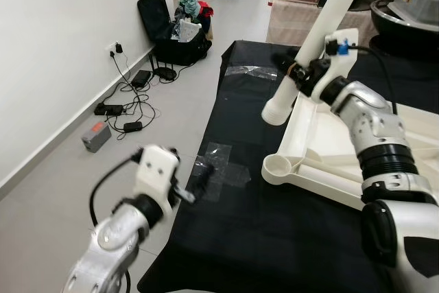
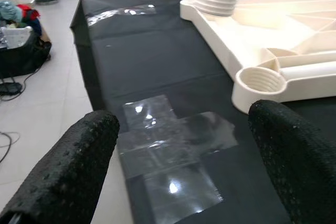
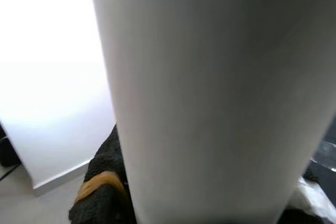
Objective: Building children table
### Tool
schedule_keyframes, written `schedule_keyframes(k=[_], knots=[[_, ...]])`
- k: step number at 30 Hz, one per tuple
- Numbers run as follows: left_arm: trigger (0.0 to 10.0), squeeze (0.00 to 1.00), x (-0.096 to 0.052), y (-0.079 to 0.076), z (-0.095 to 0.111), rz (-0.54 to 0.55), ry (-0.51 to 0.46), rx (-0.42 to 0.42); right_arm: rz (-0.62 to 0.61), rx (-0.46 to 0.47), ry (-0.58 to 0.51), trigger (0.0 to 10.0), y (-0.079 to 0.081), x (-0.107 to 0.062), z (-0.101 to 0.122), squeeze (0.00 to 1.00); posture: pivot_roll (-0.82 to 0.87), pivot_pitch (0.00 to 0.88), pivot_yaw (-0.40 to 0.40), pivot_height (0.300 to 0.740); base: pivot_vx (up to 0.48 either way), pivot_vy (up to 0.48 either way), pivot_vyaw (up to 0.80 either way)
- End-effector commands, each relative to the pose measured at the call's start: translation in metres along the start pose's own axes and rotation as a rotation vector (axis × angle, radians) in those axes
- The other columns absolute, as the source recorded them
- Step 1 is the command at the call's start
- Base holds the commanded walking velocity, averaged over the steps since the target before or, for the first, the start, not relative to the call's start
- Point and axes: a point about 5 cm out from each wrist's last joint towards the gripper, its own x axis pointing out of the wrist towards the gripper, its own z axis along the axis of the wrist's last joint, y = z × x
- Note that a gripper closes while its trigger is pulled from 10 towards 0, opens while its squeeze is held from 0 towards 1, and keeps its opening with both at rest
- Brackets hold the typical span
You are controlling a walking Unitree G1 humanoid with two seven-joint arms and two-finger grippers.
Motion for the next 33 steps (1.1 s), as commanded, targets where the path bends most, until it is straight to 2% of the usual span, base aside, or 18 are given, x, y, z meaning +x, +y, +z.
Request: schedule_keyframes(k=[1,3,5,7,10,11,12,15,22,33], knots=[[10.0,0.0,-0.003,-0.005,-0.001,-0.024,0.009,-0.017,0.072,-0.009,-0.036,10.0,0.002,0.0,0.01,0.0,0.09,0.185,-0.053,0.74,0.0,0.0,0.0],[10.0,0.0,-0.011,-0.015,-0.004,-0.059,0.028,-0.044,0.222,-0.015,-0.011,10.0,0.0,-0.011,0.012,0.0,0.1,0.198,-0.051,0.74,0.0,0.0,0.0],[10.0,0.0,-0.011,-0.015,-0.004,-0.059,0.028,-0.044,0.222,-0.015,-0.011,10.0,0.0,-0.011,0.012,0.0,0.1,0.198,-0.051,0.74,0.0,0.0,0.0],[10.0,0.0,-0.017,-0.018,-0.006,-0.083,0.044,-0.049,0.319,0.003,0.005,10.0,-0.001,-0.019,0.011,0.0,0.1,0.216,-0.047,0.74,0.0,0.0,0.0],[10.0,0.0,-0.02,-0.019,-0.006,-0.091,0.054,-0.054,0.371,-0.007,0.032,10.0,0.0,-0.022,0.01,0.0,0.11,0.225,-0.041,0.74,0.0,0.0,0.0],[10.0,0.0,-0.02,-0.019,-0.006,-0.091,0.054,-0.054,0.371,-0.007,0.032,10.0,0.0,-0.022,0.01,0.0,0.11,0.225,-0.041,0.74,0.0,0.0,0.0],[10.0,0.0,-0.024,-0.021,-0.006,-0.098,0.065,-0.06,0.375,-0.059,0.108,10.0,0.0,-0.022,0.002,0.0,0.11,0.239,-0.03,0.74,0.0,0.0,0.0],[10.0,0.0,-0.026,-0.022,-0.006,-0.101,0.071,-0.064,0.387,-0.072,0.147,10.0,0.0,-0.022,-0.005,0.0,0.11,0.247,-0.025,0.74,0.0,0.0,0.0],[10.0,0.0,-0.027,-0.022,-0.005,-0.1,0.082,-0.048,0.47,-0.052,0.178,10.0,0.002,-0.03,-0.016,0.0,0.13,0.254,-0.019,0.74,0.0,0.0,0.0],[10.0,0.0,-0.027,-0.017,-0.005,-0.085,0.088,-0.047,0.508,-0.092,0.163,10.0,-0.002,-0.039,-0.01,0.0,0.14,0.245,-0.01,0.74,0.0,0.0,0.0]])
